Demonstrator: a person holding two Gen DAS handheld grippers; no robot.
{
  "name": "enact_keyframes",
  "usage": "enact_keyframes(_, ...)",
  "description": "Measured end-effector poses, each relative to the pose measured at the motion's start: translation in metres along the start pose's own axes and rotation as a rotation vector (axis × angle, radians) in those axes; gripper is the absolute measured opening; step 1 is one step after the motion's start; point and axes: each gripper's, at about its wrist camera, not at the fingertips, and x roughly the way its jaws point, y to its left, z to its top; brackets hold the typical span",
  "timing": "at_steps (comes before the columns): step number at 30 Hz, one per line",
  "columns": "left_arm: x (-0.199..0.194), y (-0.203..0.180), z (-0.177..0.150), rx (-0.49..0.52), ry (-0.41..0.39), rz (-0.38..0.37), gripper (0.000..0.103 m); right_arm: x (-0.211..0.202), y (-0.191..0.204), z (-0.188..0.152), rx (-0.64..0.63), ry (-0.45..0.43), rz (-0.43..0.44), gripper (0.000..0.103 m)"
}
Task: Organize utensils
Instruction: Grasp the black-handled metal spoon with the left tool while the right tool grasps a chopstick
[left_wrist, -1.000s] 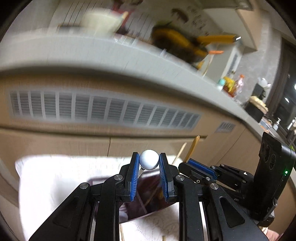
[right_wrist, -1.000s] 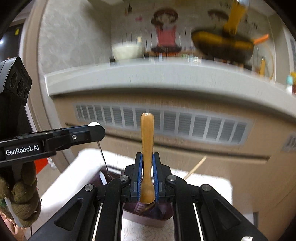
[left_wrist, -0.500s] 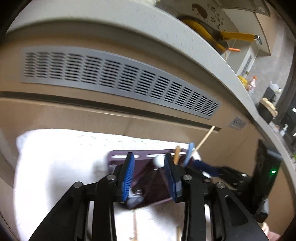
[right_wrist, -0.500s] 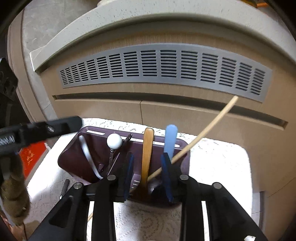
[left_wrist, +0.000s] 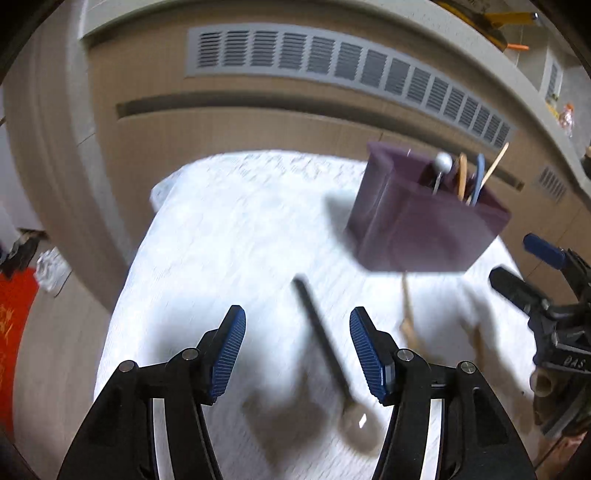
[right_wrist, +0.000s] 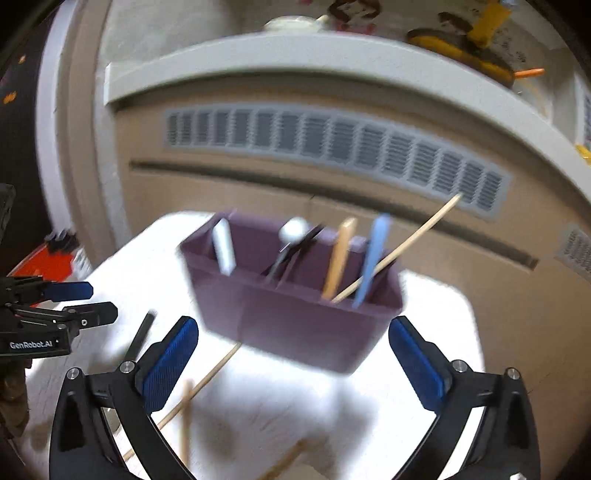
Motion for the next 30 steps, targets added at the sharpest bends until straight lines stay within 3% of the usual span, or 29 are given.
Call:
enact_keyframes(3,-0.005,0.004,-0.021,-0.005,0.008,0.013,0.062,0.014,0.020,-0.016,-0.008,0.113,0.103,0.099)
enact_keyframes(5,-0.007,0.003,-0.028,-0.001,0.012,0.012,0.063,0.023,0.034,-0.032,-0.023,0.202,0.176,0.075)
enact_keyframes(6,-0.007,0.003,-0.034,0.006,0.017,0.008,0.063,0.027,0.039,-0.038,-0.032,0.245,0.195,0.052)
enact_keyframes(7,-0.007,0.002,-0.038,0.012,0.022,0.000,0.063,0.030,0.042,-0.041,-0.033,0.270,0.205,0.042)
enact_keyframes(10,-0.004,-0.001,-0.042,0.022,0.034,-0.011,0.063,0.036,0.047,-0.052,-0.019,0.314,0.199,0.040)
enact_keyframes(16,-0.006,-0.011,-0.049,0.038,0.041,-0.034,0.063,0.027,0.062,-0.064,-0.070,0.322,0.169,0.032)
enact_keyframes(19,-0.009,-0.014,-0.049,0.041,0.042,-0.036,0.063,0.024,0.058,-0.066,-0.081,0.326,0.171,0.013)
enact_keyframes(22,-0.012,-0.018,-0.048,0.052,0.039,-0.034,0.063,0.019,0.058,-0.069,-0.092,0.324,0.174,0.007)
enact_keyframes(30,-0.007,-0.020,-0.046,0.038,0.069,-0.061,0.063,-0.012,0.021,-0.069,0.013,0.262,0.167,0.006)
